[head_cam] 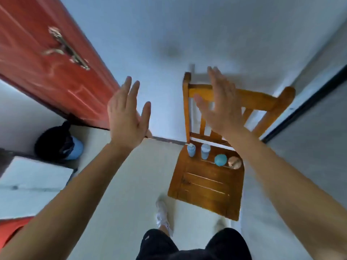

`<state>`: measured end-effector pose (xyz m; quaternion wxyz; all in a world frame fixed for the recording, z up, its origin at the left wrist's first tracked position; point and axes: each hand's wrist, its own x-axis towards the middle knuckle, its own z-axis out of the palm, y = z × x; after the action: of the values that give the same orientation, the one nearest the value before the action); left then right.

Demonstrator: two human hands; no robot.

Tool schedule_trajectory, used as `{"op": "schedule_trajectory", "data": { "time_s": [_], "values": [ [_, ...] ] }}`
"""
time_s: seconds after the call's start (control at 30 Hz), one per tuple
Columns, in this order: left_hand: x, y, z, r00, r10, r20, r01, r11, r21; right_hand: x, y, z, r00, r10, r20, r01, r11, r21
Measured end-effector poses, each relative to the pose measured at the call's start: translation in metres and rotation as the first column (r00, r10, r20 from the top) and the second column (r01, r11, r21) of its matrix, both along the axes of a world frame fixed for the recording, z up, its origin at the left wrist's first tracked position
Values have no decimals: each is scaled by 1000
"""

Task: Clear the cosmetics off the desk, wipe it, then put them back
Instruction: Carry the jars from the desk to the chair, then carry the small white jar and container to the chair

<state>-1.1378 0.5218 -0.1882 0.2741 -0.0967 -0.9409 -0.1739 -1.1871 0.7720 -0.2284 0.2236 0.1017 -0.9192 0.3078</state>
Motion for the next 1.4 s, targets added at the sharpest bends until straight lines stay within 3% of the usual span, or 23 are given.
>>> {"op": "schedule_trajectory", "data": {
  "time_s": [0.07, 0.17, 0.4, 0.6, 0.93, 1.17, 1.4],
  "values": [
    [31, -38, 45, 969, 236, -72, -241, 969, -55, -13, -39, 49, 982, 164, -96, -166, 986, -14],
    [105, -91, 88, 847, 499, -183, -517, 853, -68, -4, -109, 104, 897, 390, -208, -397, 918, 7],
    [288, -185, 119, 513, 851, -110, -858, 513, -31, 97, -277, 152, 617, 729, -298, -735, 668, 113],
    [437, -279, 120, 291, 953, -80, -956, 293, 14, 216, -431, 152, 409, 874, -263, -867, 462, 186],
    [606, -437, 128, 80, 997, -9, -997, 80, 9, 396, -667, 143, 135, 969, -205, -956, 182, 230],
    [616, -547, 84, 55, 993, 108, -997, 49, 57, 402, -791, 102, 105, 990, -93, -959, 125, 253],
    [589, -712, 60, 39, 982, 183, -999, 36, 20, 369, -957, 77, 79, 997, -23, -963, 83, 258]
  ]
}}
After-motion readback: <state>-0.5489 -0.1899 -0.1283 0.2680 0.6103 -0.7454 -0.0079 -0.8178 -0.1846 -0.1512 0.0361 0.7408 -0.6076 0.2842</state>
